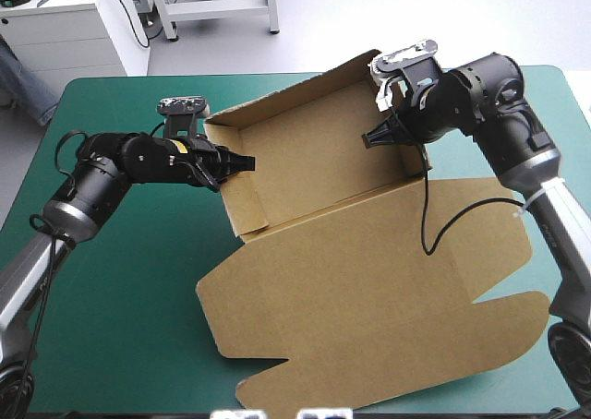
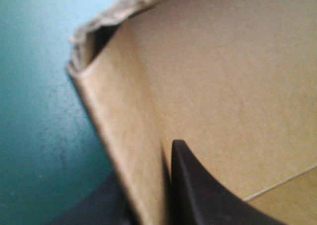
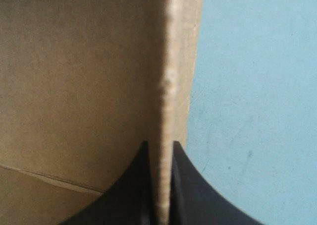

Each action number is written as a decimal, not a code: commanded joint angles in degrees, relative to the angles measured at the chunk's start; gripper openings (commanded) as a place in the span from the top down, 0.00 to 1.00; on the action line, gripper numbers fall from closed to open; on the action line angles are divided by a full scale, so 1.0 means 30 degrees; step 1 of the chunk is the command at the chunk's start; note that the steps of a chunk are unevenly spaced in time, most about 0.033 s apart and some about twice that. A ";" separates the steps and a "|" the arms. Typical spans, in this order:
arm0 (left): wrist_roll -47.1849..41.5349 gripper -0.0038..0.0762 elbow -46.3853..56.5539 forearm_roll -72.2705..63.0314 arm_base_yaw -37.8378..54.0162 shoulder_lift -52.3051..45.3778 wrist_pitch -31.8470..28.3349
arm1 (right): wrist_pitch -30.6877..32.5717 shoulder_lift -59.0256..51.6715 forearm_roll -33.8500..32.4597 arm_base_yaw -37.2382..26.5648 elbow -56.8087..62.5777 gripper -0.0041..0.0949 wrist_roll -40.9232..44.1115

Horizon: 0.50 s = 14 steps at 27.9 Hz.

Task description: Fold the box

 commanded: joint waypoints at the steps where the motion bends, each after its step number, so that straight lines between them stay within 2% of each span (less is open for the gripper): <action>1: -0.3407 0.94 -0.1417 0.2776 -0.1203 -0.0033 0.0011 | -0.1169 -0.0183 0.1502 0.0296 -0.0538 0.97 0.0514; 2: -0.4129 0.97 -0.1669 0.3477 -0.1395 0.0225 0.0389 | -0.1169 -0.0015 0.1395 0.0296 -0.0538 0.97 0.0871; 10: -0.6518 0.96 -0.4218 0.5121 -0.1788 0.2414 0.2135 | -0.0472 0.1997 -0.0541 0.0296 -0.0538 0.97 0.2993; 14: -0.7833 0.96 -0.5442 0.5774 -0.1788 0.3794 0.2202 | -0.1069 0.3452 -0.0620 0.0296 -0.0538 0.97 0.4179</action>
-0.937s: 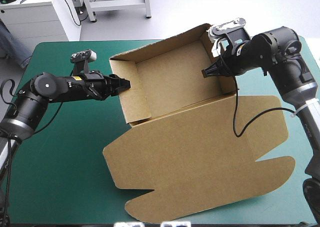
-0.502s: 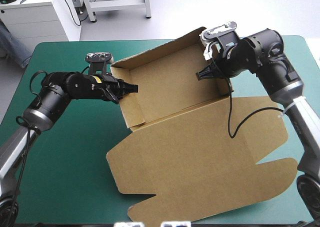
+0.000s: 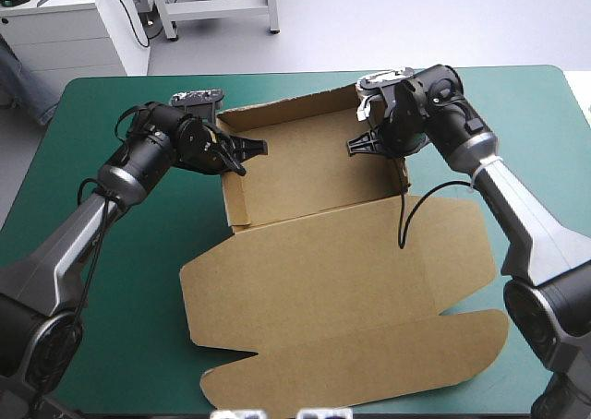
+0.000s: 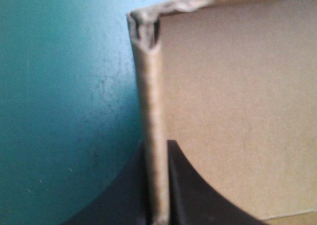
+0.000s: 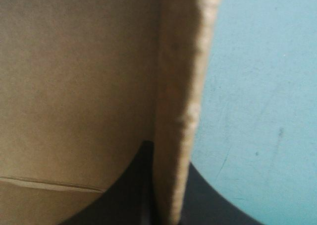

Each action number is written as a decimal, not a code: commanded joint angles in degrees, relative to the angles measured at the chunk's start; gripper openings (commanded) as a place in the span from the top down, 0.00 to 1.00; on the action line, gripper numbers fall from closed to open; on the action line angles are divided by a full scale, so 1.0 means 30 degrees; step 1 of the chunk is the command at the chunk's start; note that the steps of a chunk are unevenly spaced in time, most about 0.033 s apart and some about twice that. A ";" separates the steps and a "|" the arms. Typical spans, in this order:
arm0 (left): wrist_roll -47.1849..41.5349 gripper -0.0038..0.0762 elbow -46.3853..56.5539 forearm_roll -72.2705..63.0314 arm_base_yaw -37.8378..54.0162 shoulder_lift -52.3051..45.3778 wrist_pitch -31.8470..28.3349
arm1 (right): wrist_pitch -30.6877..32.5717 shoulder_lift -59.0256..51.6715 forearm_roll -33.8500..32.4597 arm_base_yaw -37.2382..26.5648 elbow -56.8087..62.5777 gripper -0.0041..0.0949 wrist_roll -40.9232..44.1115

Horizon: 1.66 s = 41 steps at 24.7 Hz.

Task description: Fold the box

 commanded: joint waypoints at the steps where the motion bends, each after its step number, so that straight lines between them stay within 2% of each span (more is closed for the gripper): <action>1: -0.0323 0.96 -0.1208 0.0014 -0.0280 -0.0103 -0.0941 | -0.1263 -0.0011 0.0313 0.0130 -0.0538 0.97 0.0753; 11: -0.0050 0.96 -0.1332 0.1195 -0.0280 0.5173 0.0246 | -0.2207 0.5072 0.0203 0.0095 -0.0572 0.97 -0.1066; 16: 0.1127 0.96 -0.1332 0.0905 -0.0280 0.6229 0.0287 | -0.2959 0.5890 0.0297 -0.0074 -0.0572 0.97 -0.1594; 19: 0.2710 0.84 -0.1765 -0.0671 -0.0280 0.6187 0.0987 | -0.1963 0.5890 0.1338 -0.0579 -0.0733 0.86 -0.3038; 23: 0.3317 0.60 -0.2520 -0.1792 -0.0280 0.6187 0.1586 | 0.0103 0.5918 0.3473 -0.1505 -0.1619 0.54 -0.4316; 26: 0.3322 0.45 -0.2991 -0.1833 -0.0280 0.6159 0.2208 | 0.0247 0.5793 0.4063 -0.2062 -0.2490 0.41 -0.4360; 28: 0.3322 0.42 -0.3408 -0.1798 -0.0280 0.6141 0.3030 | 0.0247 0.5630 0.4232 -0.2199 -0.3058 0.41 -0.4360; 33: 0.3273 0.42 -0.5187 -0.1325 -0.0280 0.6109 0.4553 | 0.0247 0.5008 0.3977 -0.2240 -0.4324 0.41 -0.4360; 37: 0.3273 0.42 -0.7197 -0.0968 -0.0280 0.6109 0.5814 | 0.0247 0.4327 0.2826 -0.2240 -0.4460 0.41 -0.4360; 41: 0.3273 0.42 -0.8901 -0.0791 -0.0280 0.6010 0.5927 | 0.0247 0.3729 0.2731 -0.2392 -0.4473 0.40 -0.4360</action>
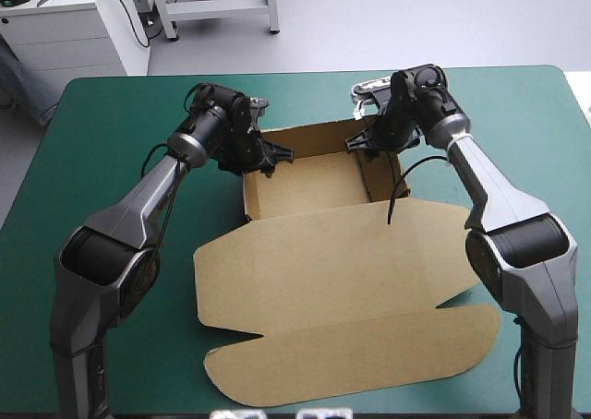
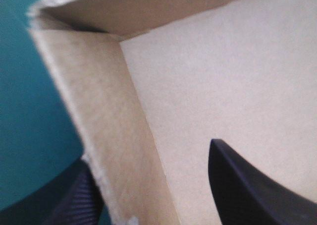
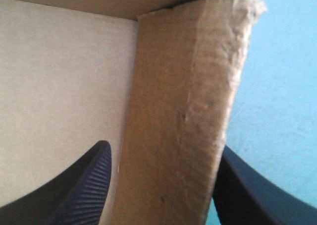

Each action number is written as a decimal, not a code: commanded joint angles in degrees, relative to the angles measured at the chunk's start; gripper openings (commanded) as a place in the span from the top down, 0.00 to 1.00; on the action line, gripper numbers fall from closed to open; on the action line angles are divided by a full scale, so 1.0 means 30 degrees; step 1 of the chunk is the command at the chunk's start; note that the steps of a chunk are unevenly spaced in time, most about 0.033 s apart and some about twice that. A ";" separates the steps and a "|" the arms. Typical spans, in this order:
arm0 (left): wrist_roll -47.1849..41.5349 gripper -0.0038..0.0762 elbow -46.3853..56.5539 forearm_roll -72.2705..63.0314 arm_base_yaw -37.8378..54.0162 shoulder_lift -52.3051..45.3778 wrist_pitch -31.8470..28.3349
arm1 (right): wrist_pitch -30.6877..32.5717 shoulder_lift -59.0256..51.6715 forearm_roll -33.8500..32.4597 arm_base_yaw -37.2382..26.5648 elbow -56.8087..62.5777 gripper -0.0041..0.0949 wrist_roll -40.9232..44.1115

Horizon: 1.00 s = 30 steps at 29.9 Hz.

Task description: Fold the box

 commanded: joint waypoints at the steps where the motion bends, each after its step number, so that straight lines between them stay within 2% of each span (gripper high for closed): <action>1: -0.0161 0.42 -0.1802 0.0041 -0.0084 -0.1478 0.1037 | 0.0289 -0.1794 -0.0269 -0.0225 -0.0634 0.40 -0.0215; 8: -0.0125 0.42 -0.2112 0.1202 -0.0084 -0.2902 0.1037 | 0.0324 -0.3010 -0.0502 -0.0225 -0.0724 0.40 -0.0171; 12: -0.0003 0.47 -0.2112 0.1952 -0.0084 -0.4492 0.1037 | 0.0324 -0.4283 -0.0723 -0.0225 -0.0724 0.43 -0.0026; 13: 0.0054 0.51 -0.2112 0.2205 -0.0084 -0.4854 0.1037 | 0.0324 -0.4684 -0.0849 -0.0225 -0.0724 0.47 0.0070; 15: 0.0594 0.65 -0.2112 0.2560 -0.0084 -0.5738 0.1037 | 0.0324 -0.5507 -0.0998 -0.0225 -0.0724 0.58 0.0070; 17: 0.0848 0.82 -0.2112 0.3100 -0.0084 -0.6772 0.1037 | 0.0324 -0.6608 -0.1129 -0.0192 -0.0724 0.77 0.0022; 19: 0.1228 0.95 -0.2112 0.3414 -0.0084 -0.7850 0.1037 | 0.0324 -0.7668 -0.1050 -0.0192 -0.0469 0.96 -0.0532; 25: 0.2814 0.96 -0.2042 0.3691 -0.0084 -1.0836 0.1037 | 0.0324 -1.1435 -0.1414 -0.0192 0.1773 0.97 -0.1007; 30: 0.3456 0.96 -0.0419 0.3612 -0.0084 -1.3490 0.0998 | 0.0291 -1.3942 -0.2040 -0.0192 0.4584 0.97 -0.1151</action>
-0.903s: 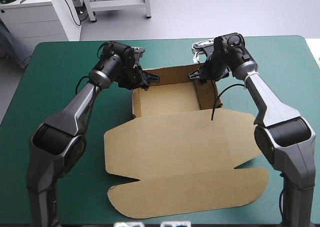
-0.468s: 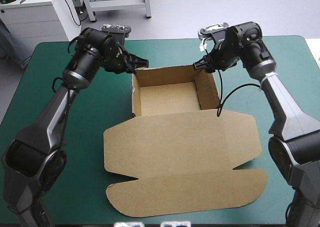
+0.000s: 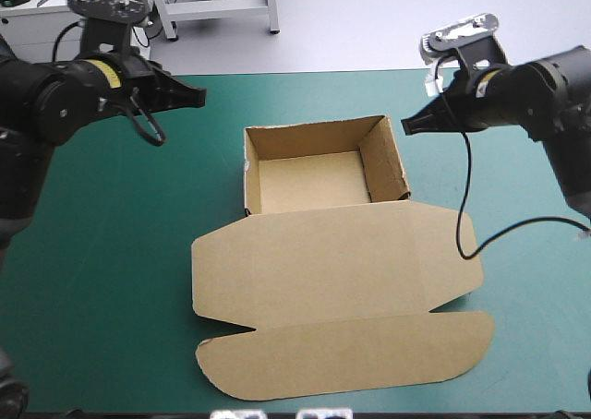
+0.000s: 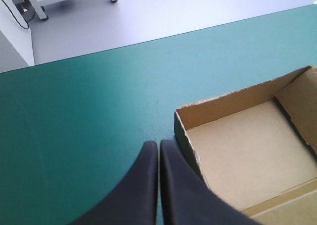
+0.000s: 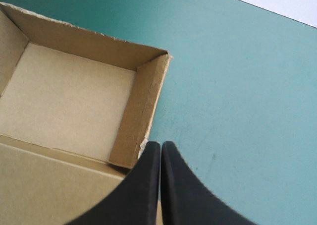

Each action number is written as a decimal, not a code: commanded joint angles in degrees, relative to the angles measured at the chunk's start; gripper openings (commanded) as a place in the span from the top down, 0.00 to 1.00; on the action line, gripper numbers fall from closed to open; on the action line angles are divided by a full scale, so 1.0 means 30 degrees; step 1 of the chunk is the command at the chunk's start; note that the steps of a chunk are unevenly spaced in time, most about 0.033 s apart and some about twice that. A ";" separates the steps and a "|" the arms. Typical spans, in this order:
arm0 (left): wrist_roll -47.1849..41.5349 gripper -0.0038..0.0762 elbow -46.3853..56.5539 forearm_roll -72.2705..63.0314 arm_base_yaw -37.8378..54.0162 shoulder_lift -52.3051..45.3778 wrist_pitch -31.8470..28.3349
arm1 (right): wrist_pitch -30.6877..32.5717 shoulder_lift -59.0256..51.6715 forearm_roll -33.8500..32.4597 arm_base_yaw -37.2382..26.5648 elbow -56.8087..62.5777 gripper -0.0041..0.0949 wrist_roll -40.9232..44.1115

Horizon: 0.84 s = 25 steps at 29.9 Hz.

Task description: Fold the box

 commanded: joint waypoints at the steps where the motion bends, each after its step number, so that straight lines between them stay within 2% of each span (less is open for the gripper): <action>1: 0.0497 0.96 0.1345 0.0137 -0.0084 -0.2322 0.0883 | 0.0080 -0.2239 -0.0842 -0.0101 0.1622 0.97 -0.0340; 5: 0.0675 0.96 0.5225 0.0088 -0.0084 -0.5207 -0.0121 | 0.0044 -0.3682 -0.0841 -0.0101 0.3686 0.97 -0.0470; 10: 0.0578 0.96 1.2072 -0.0720 -0.0084 -0.9842 -0.4326 | -0.0504 -0.4282 -0.0794 -0.0101 0.5292 0.97 -0.0507; 15: 0.0544 0.96 1.7988 -0.0832 -0.0084 -1.4602 -0.6577 | -0.1989 -0.3550 -0.0838 -0.0101 0.5411 0.94 -0.1150; 17: 0.0349 0.96 2.0249 -0.0793 -0.0084 -1.6208 -0.6935 | -0.2118 -0.2942 -0.0838 -0.0101 0.5337 0.86 -0.1743; 22: 0.0080 0.96 2.4625 -0.0737 -0.0084 -2.0510 -0.8482 | -0.1999 -0.0611 -0.0570 -0.0101 0.5099 0.50 -0.1836; 23: -0.0145 0.96 2.5165 -0.0611 -0.0084 -2.1165 -0.8763 | -0.2147 -0.0046 -0.0570 -0.0101 0.4910 0.46 -0.1747; 25: -0.0465 0.96 2.6270 -0.0543 -0.0084 -2.2597 -0.9141 | -0.2789 0.1037 -0.0747 -0.0101 0.4516 0.46 -0.1334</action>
